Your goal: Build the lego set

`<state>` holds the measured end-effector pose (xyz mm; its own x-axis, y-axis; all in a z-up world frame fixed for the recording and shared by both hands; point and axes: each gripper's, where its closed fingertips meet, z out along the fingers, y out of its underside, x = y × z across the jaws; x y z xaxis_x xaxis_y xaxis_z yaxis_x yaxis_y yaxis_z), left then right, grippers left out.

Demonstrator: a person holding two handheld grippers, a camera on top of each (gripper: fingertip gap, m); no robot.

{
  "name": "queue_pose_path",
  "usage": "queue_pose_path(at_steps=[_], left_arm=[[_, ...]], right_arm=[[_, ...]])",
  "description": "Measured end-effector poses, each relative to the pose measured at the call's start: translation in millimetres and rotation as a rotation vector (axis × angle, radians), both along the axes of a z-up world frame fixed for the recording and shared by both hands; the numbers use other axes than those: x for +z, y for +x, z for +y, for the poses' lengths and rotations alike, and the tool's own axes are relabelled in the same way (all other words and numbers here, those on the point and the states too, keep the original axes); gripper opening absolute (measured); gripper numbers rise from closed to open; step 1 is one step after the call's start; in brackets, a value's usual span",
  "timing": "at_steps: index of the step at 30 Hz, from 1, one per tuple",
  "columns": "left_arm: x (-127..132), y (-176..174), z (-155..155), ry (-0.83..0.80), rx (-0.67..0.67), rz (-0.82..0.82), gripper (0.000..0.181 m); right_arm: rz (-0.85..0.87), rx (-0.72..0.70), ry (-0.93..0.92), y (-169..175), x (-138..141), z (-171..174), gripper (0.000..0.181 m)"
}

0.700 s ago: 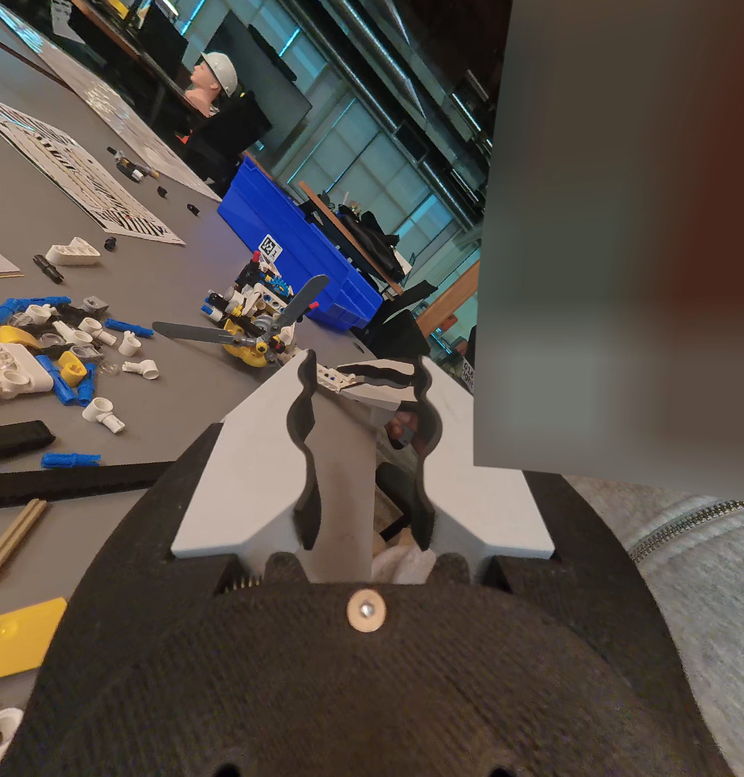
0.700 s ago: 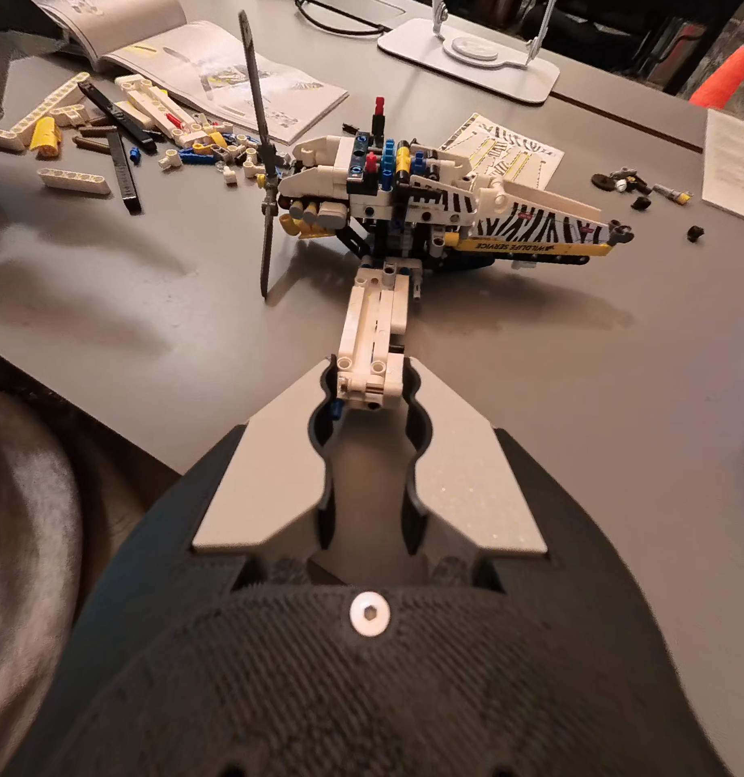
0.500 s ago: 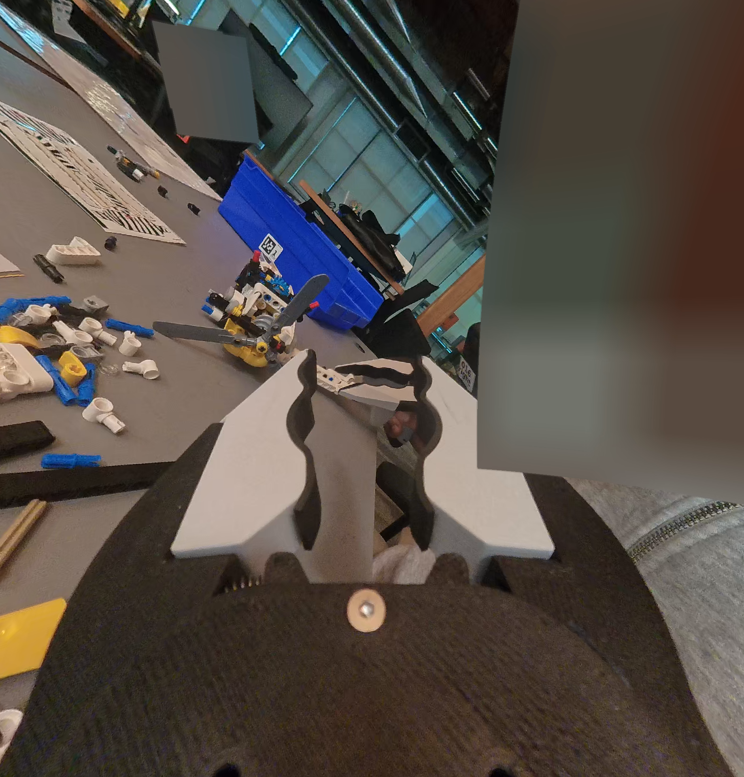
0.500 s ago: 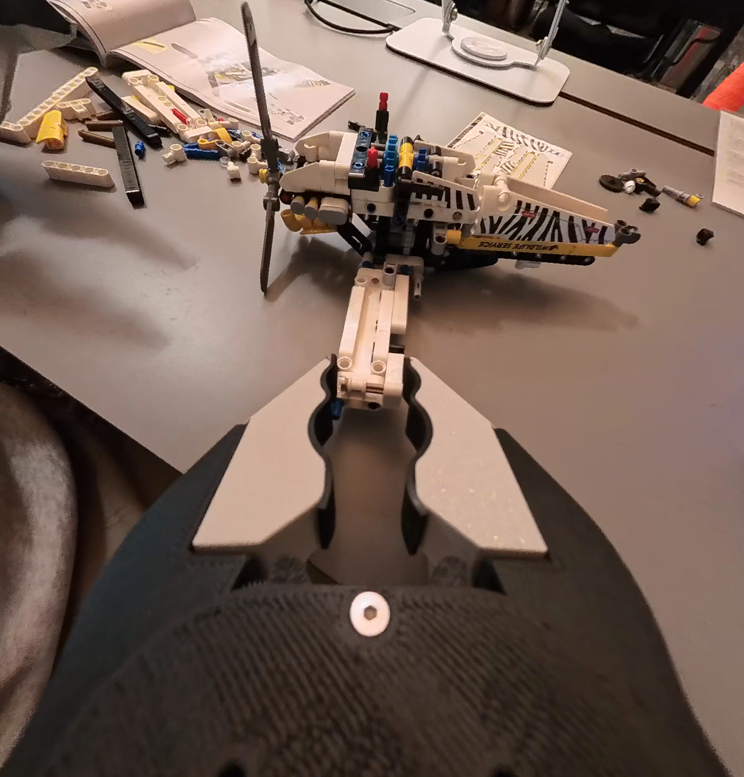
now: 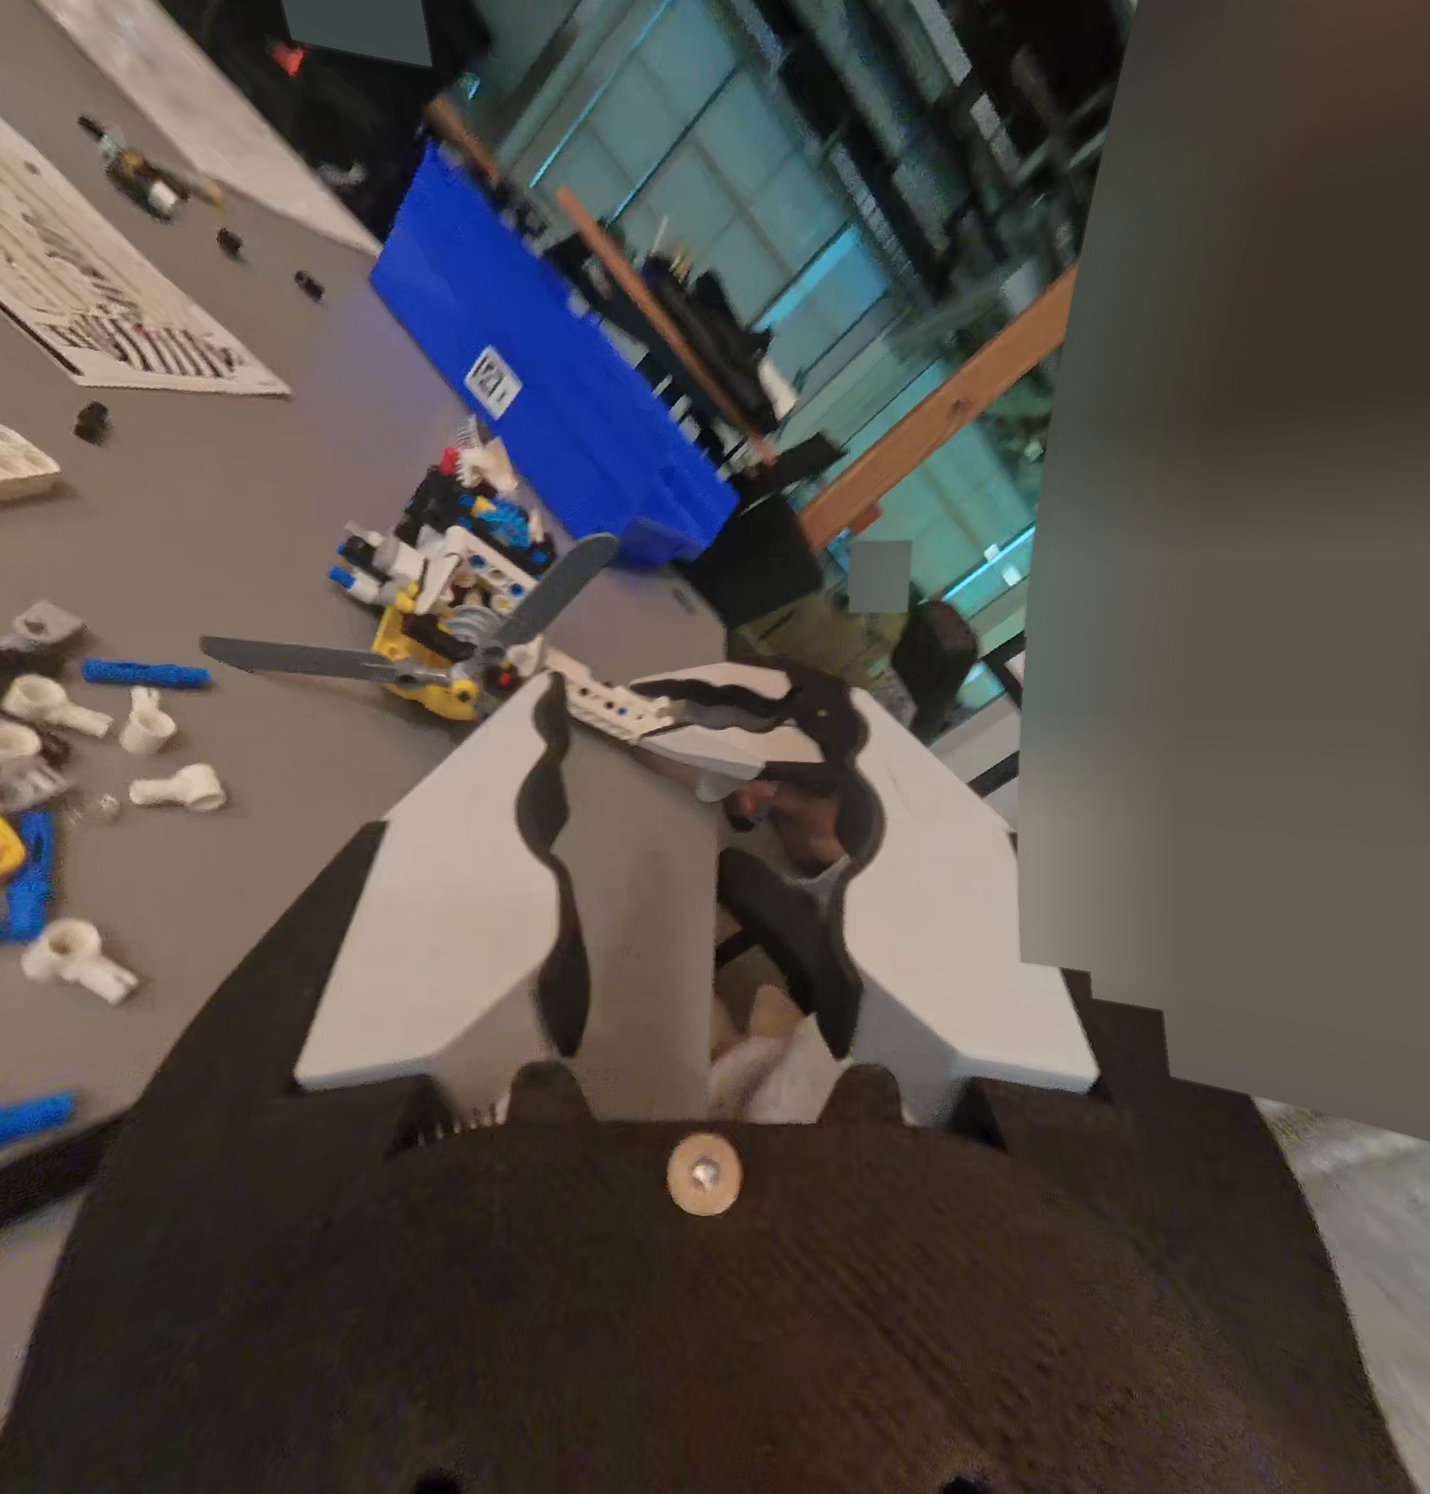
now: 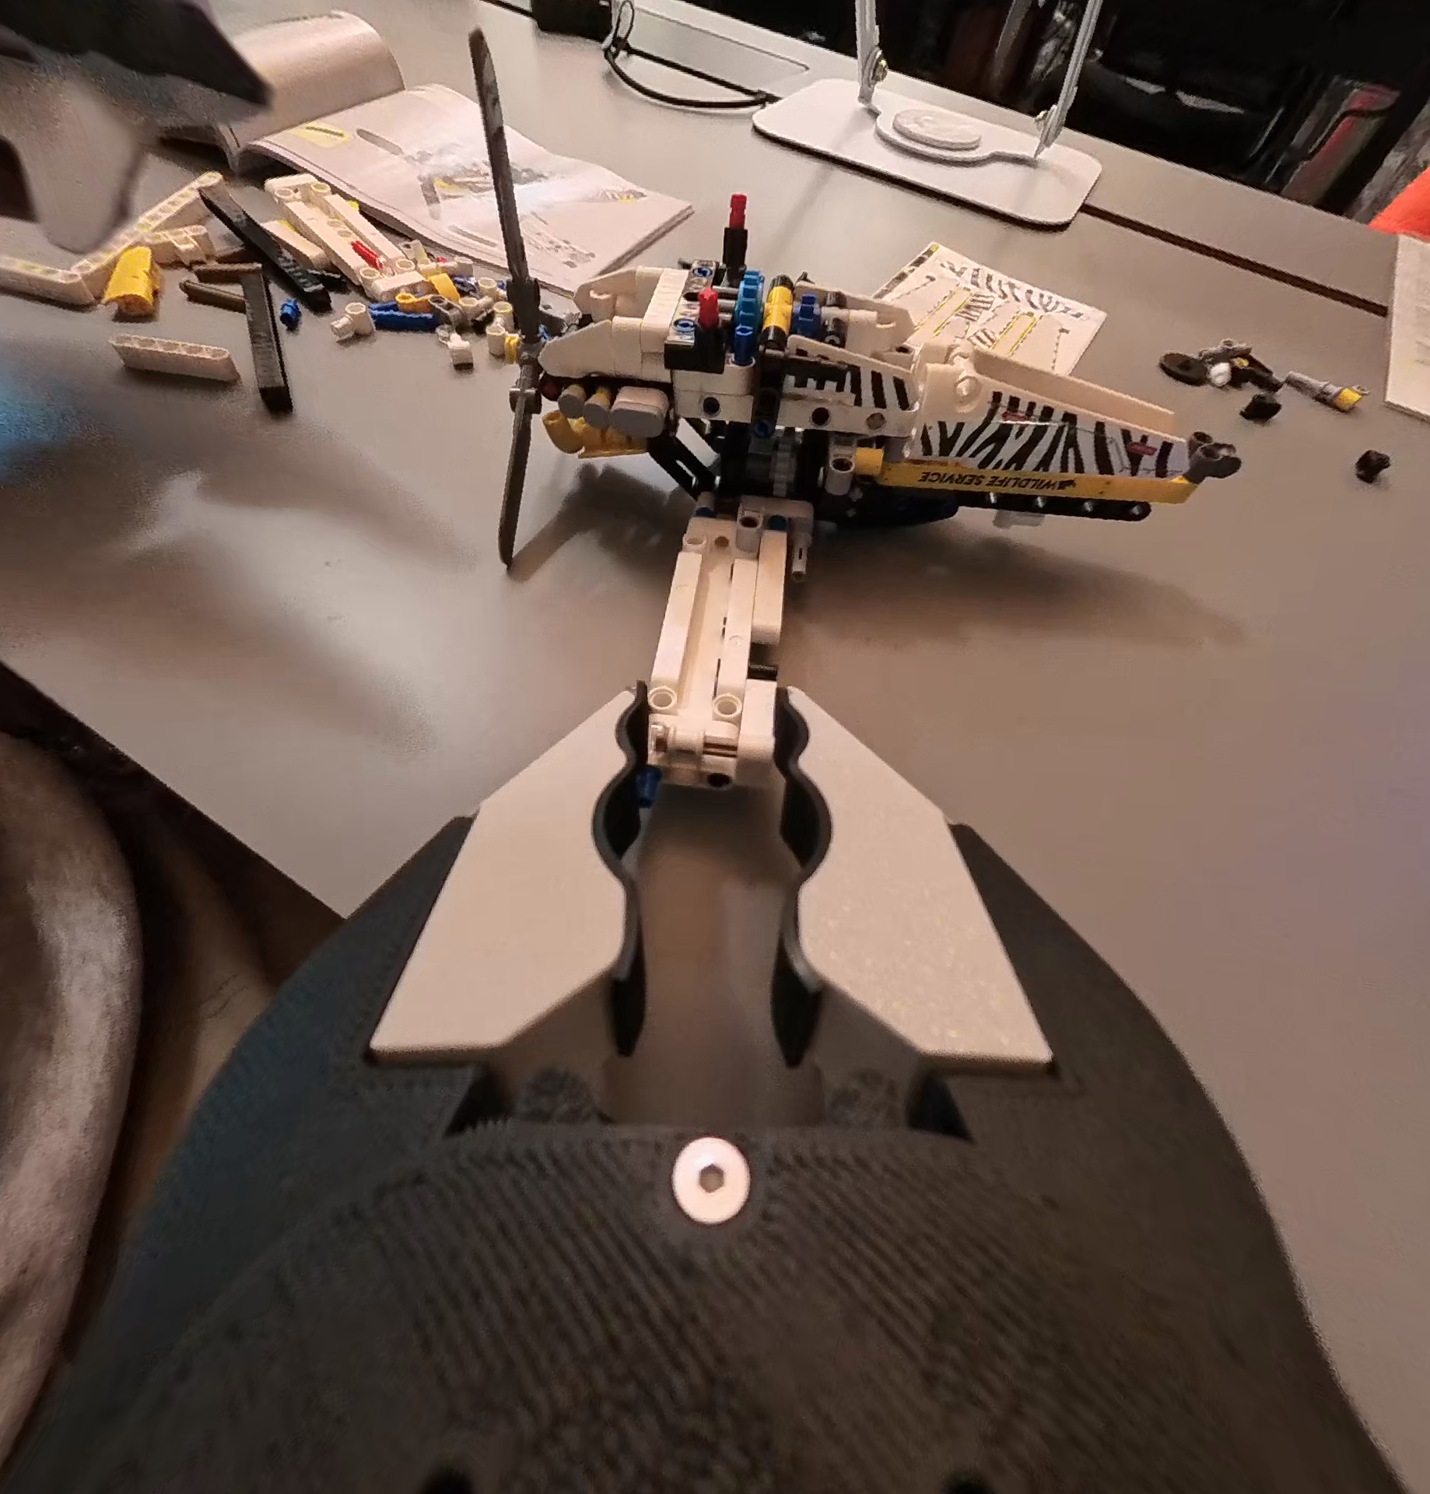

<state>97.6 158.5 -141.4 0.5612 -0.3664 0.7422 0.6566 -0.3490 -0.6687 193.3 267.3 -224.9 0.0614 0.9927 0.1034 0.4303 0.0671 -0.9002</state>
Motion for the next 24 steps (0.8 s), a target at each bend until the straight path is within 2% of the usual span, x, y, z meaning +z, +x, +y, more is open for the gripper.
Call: queue_pose_path(at_steps=[3, 6, 11, 17, 21, 24], left_arm=[[-5.2, 5.6, 26.6, -0.079, -0.036, 0.144, 0.079], [-10.1, 1.7, 55.5, -0.120, -0.008, 0.270, 0.083], [-25.1, -0.2, 86.6, -0.212, -0.050, 0.394, 0.090], [-63.8, 2.0, 96.6, -0.356, -0.119, 0.559, 0.093], [-80.6, 10.9, 96.5, -0.405, -0.169, 0.613, 0.093], [-85.2, 8.3, 96.4, -0.416, -0.165, 0.667, 0.085]], right_arm=[[0.020, 0.002, -0.033, 0.7, 0.5, 0.4, 0.029], [0.015, 0.003, -0.070, 1.1, -0.9, 0.6, 0.029], [0.015, -0.008, -0.094, 1.1, -1.4, 1.8, 0.030], [0.017, 0.010, -0.083, 0.4, -1.0, 1.1, 0.030], [0.010, 0.014, -0.067, -0.8, -1.0, 0.8, 0.030], [0.011, 0.008, -0.067, -0.8, -0.8, 1.0, 0.029]])
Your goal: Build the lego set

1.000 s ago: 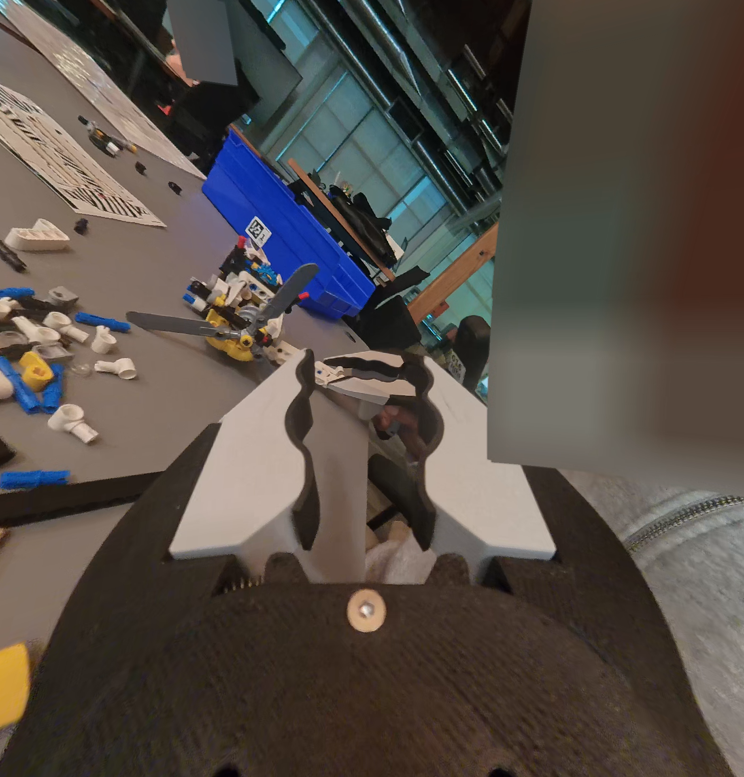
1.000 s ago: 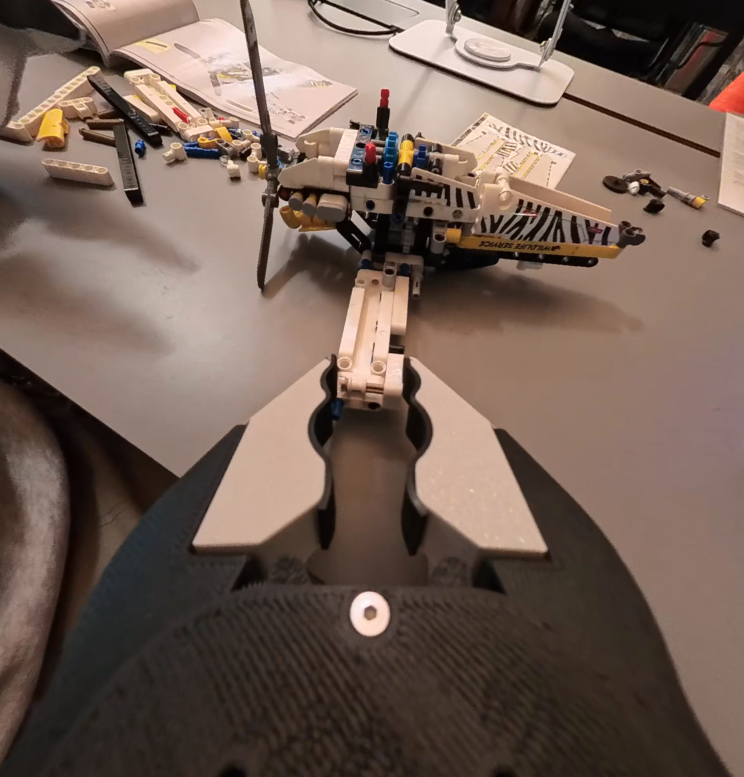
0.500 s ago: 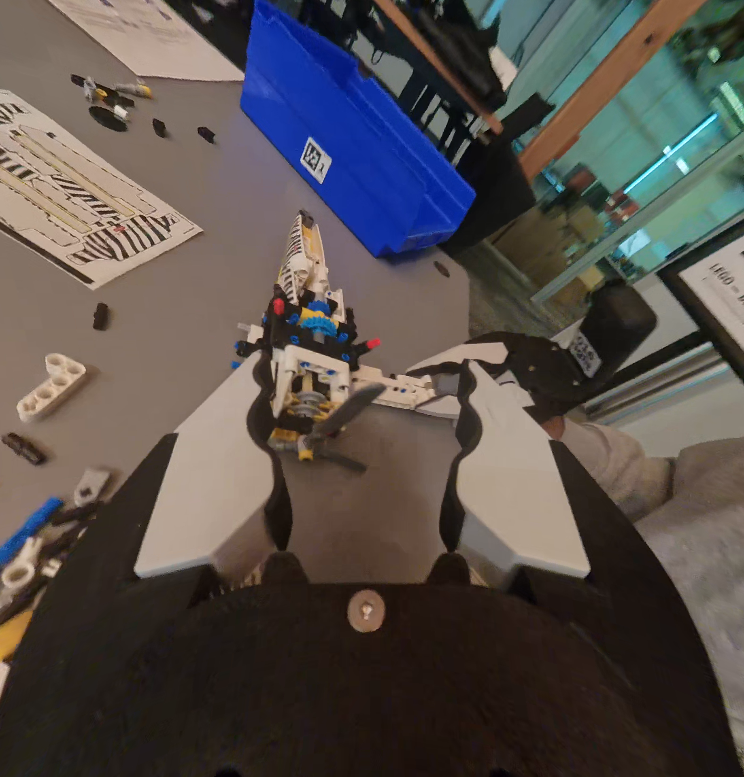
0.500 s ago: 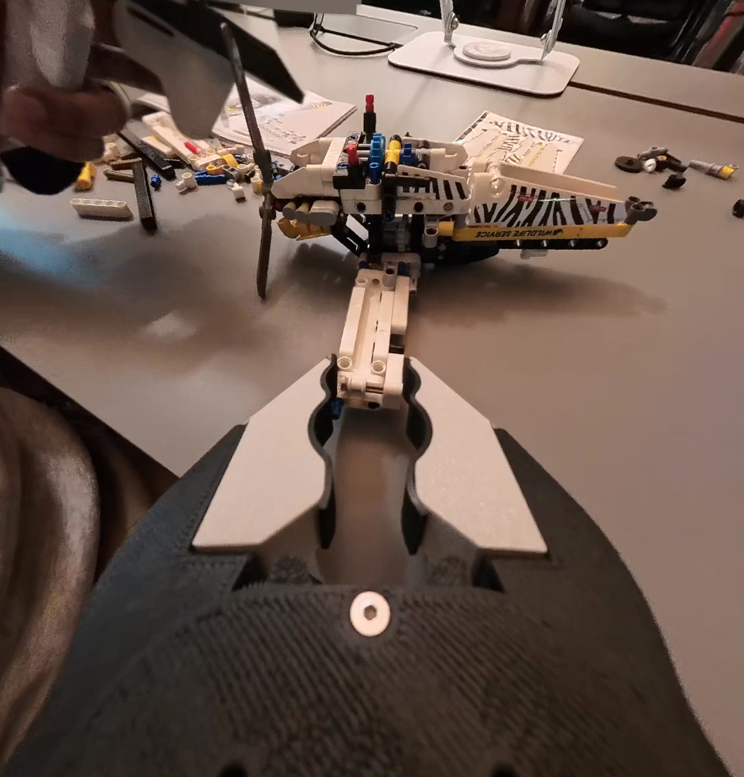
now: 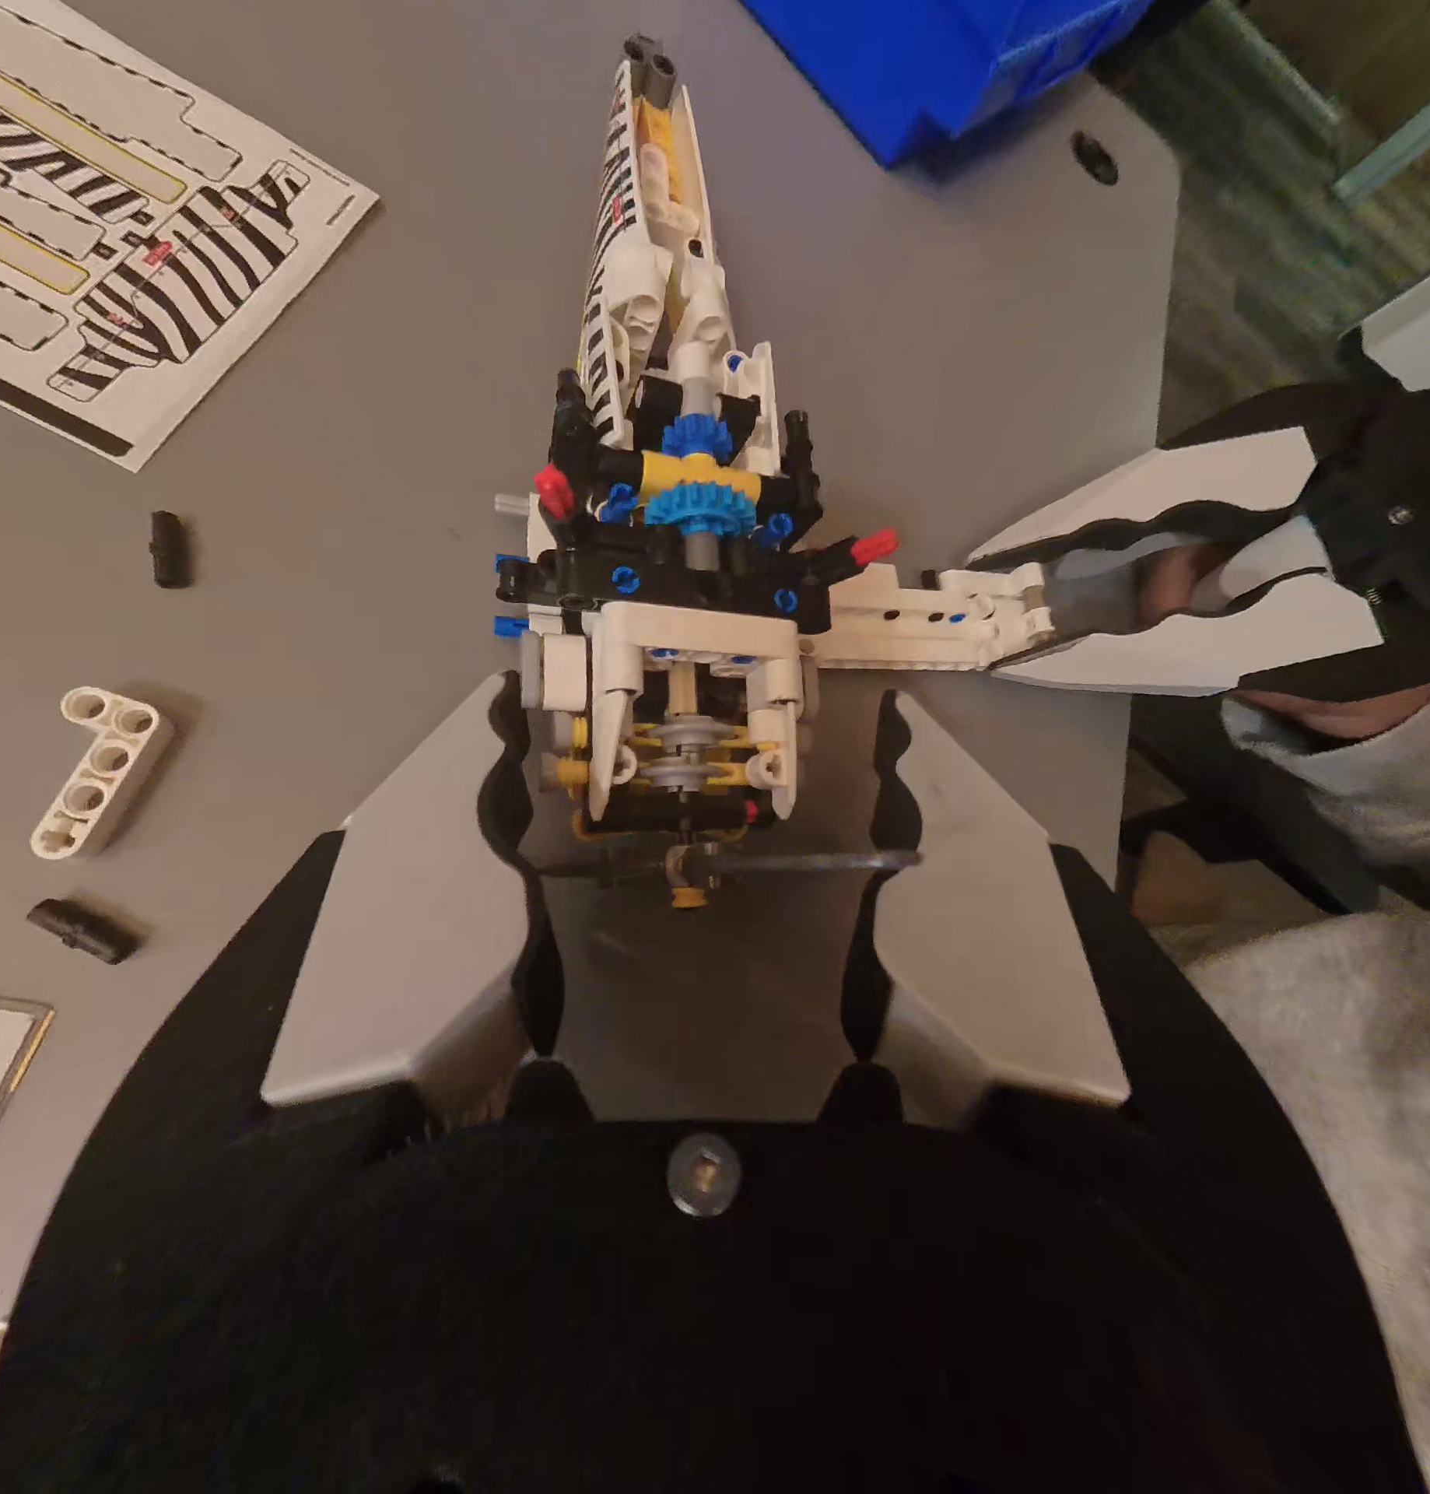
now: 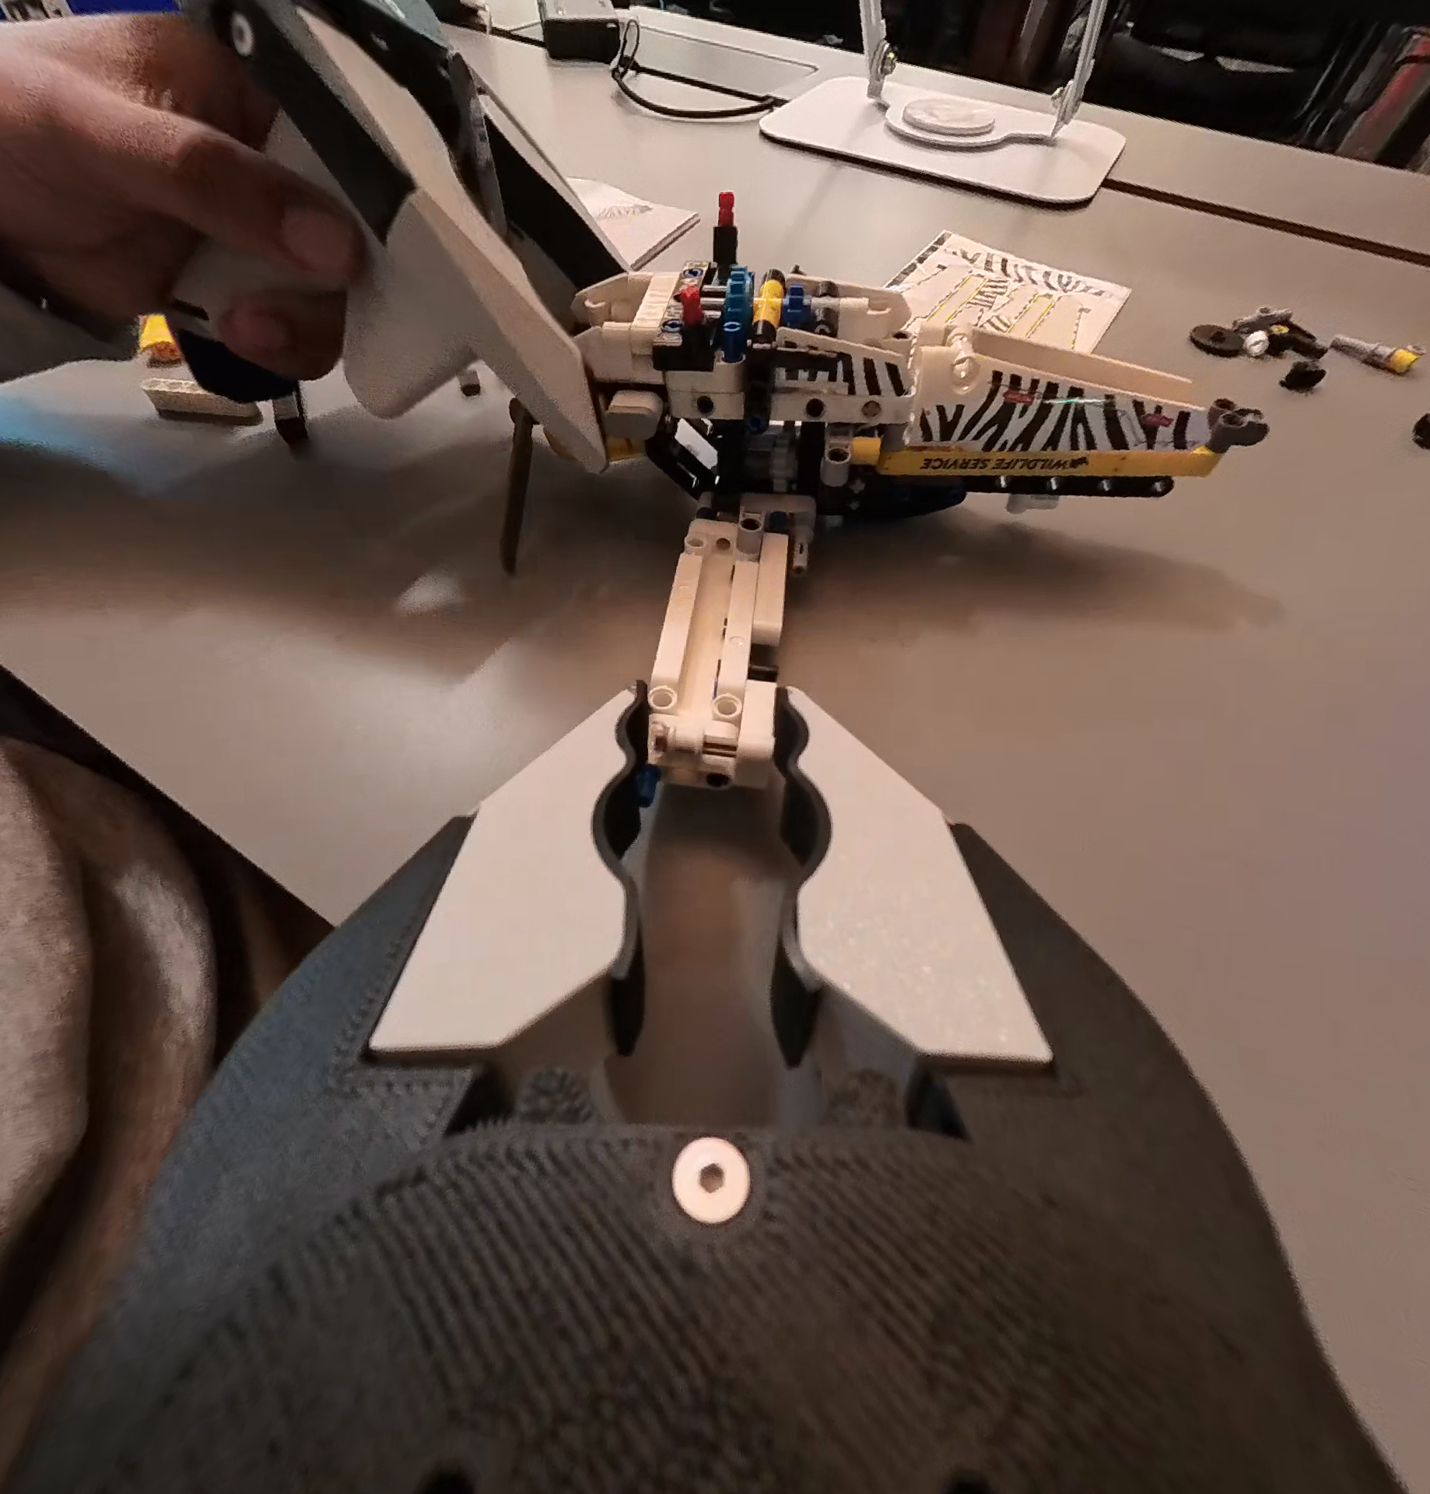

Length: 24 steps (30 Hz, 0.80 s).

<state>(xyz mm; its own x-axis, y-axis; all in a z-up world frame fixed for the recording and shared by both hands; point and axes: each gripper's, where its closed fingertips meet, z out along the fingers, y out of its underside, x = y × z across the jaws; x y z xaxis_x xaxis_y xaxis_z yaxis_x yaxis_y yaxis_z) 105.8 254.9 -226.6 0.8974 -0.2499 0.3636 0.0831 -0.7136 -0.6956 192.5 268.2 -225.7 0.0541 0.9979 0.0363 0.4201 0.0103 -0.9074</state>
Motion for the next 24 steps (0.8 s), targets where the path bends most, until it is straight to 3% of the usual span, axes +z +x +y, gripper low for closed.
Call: queue_pose_path(at_steps=[8, 24], left_arm=[[-1.9, -5.5, -0.4, -0.008, 0.006, -0.016, 0.067], [-2.4, -5.6, -0.5, -0.004, -0.007, -0.013, 0.067]], right_arm=[[0.023, -0.006, 0.030, 1.1, 3.4, -0.4, 0.029], [0.000, 0.011, 0.043, 1.0, 5.3, -1.7, 0.029]])
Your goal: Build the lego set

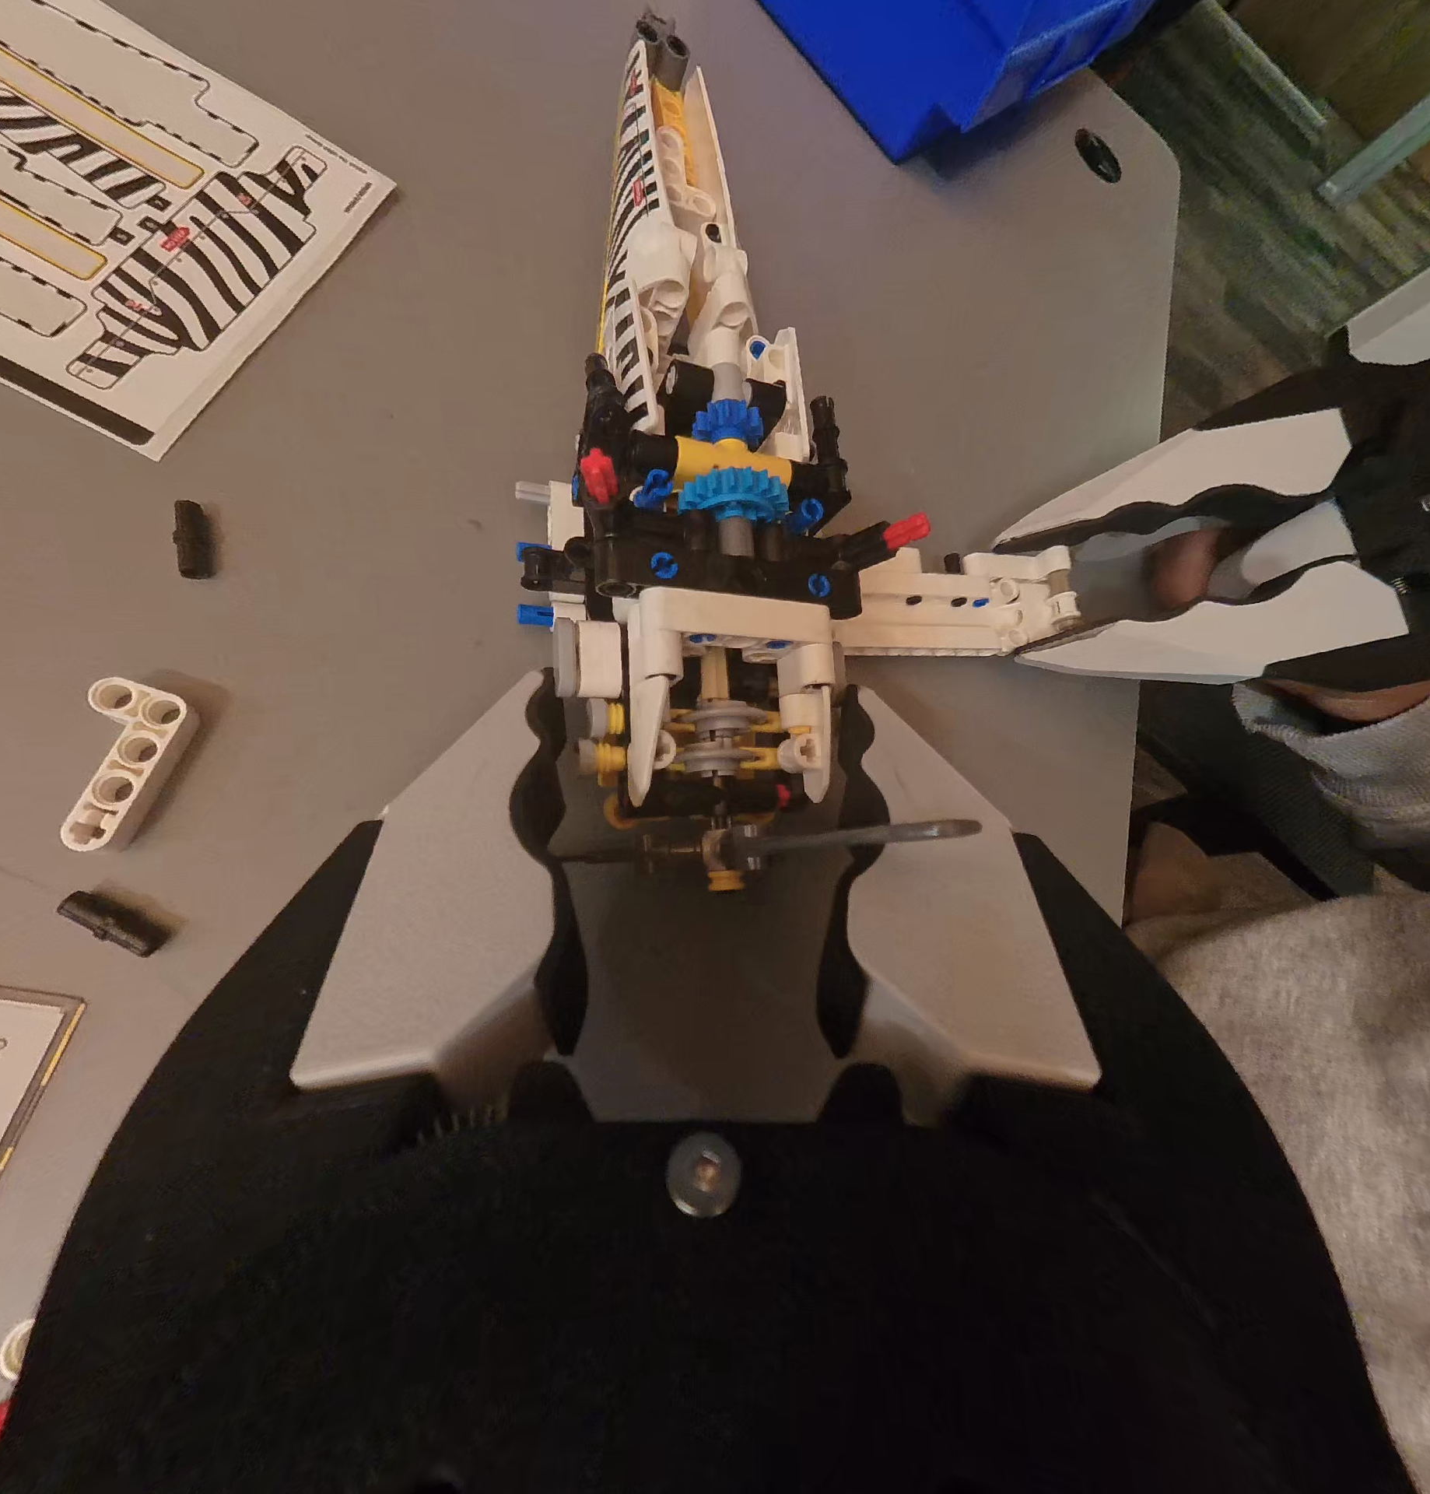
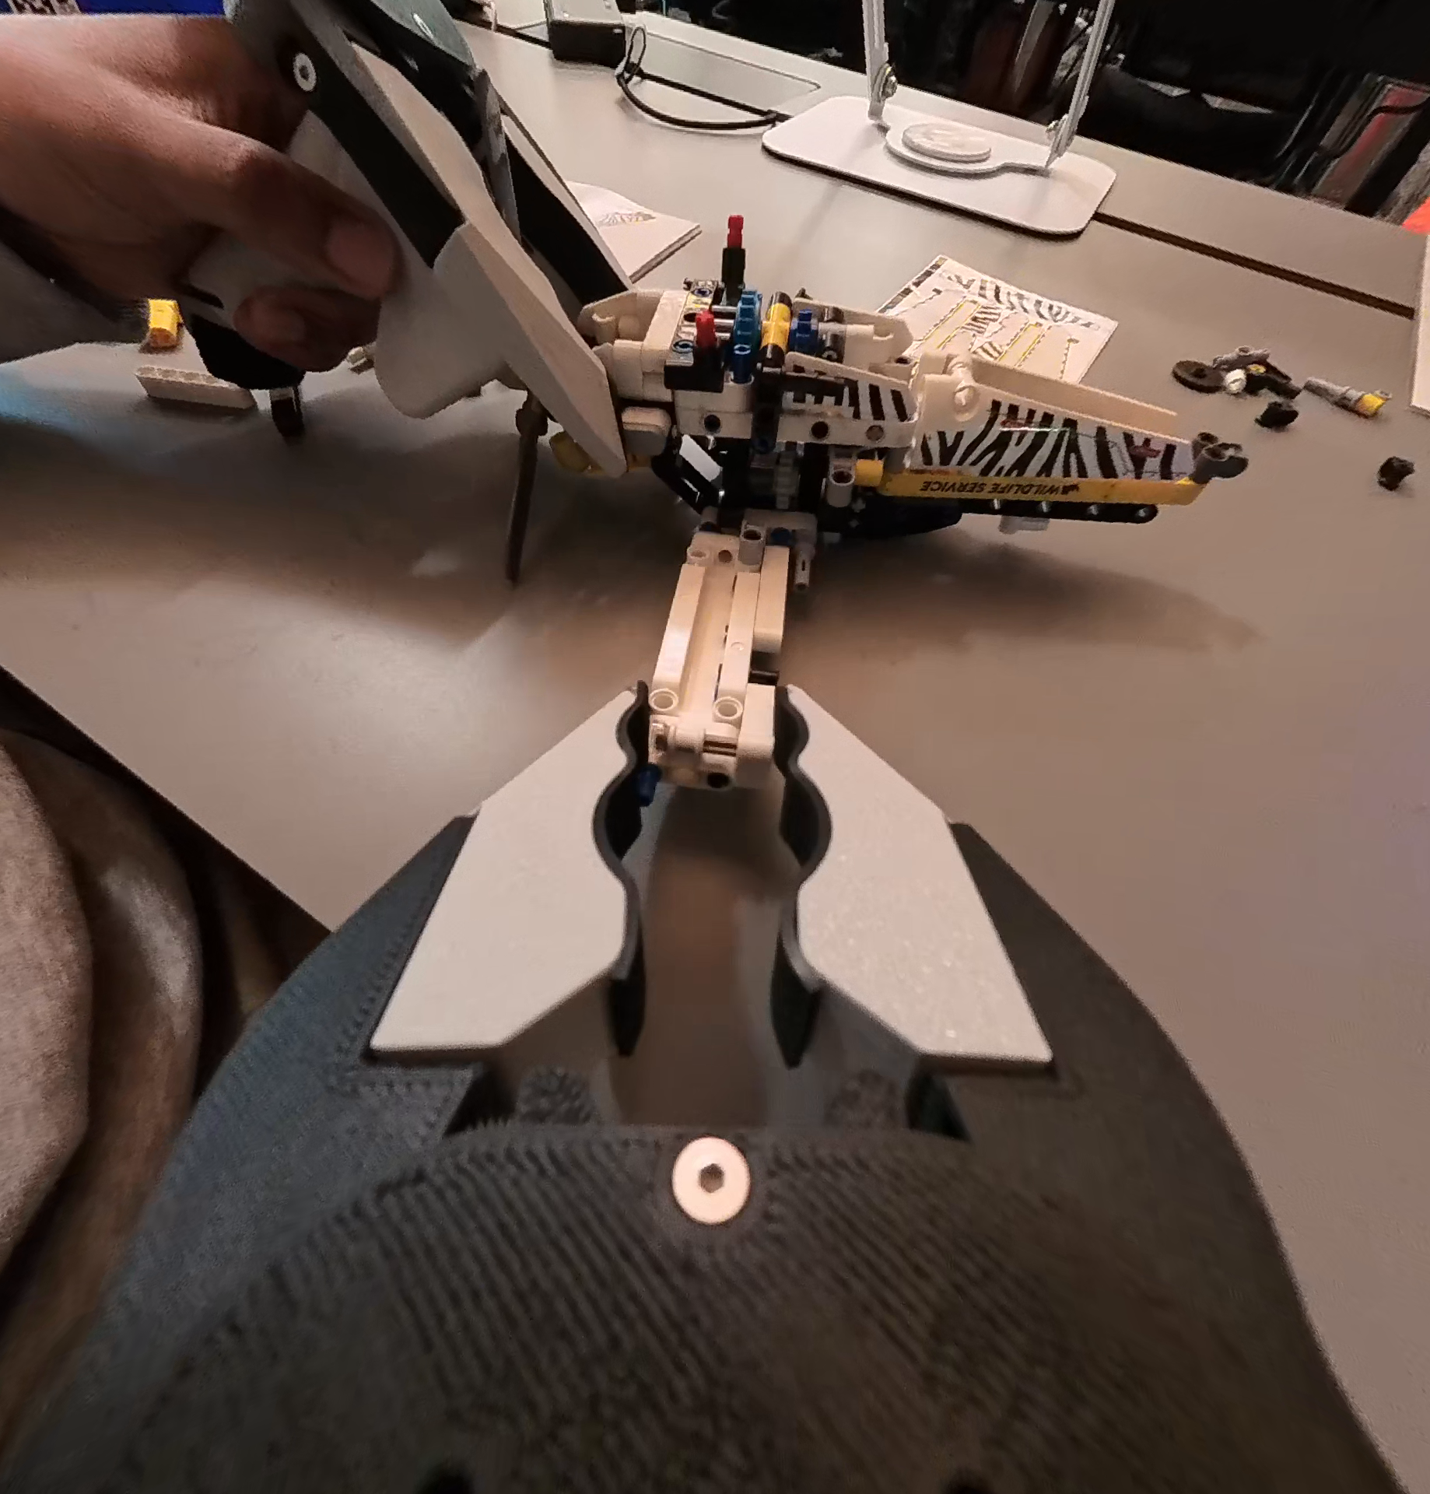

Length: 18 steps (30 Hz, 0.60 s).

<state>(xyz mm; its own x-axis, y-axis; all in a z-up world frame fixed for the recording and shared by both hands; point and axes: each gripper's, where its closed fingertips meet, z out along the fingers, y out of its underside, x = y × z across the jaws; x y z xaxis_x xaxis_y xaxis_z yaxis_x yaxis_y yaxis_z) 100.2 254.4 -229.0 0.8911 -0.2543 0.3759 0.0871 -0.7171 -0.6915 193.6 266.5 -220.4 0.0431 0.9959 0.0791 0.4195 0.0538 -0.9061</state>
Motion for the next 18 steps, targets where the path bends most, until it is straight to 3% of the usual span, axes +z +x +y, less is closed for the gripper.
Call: queue_pose_path(at_steps=[18], left_arm=[[0.0, 0.2, -0.6, 0.001, -0.004, -0.001, 0.066]], right_arm=[[-0.056, 0.004, 0.010, -0.8, -0.9, -0.1, 0.029]])
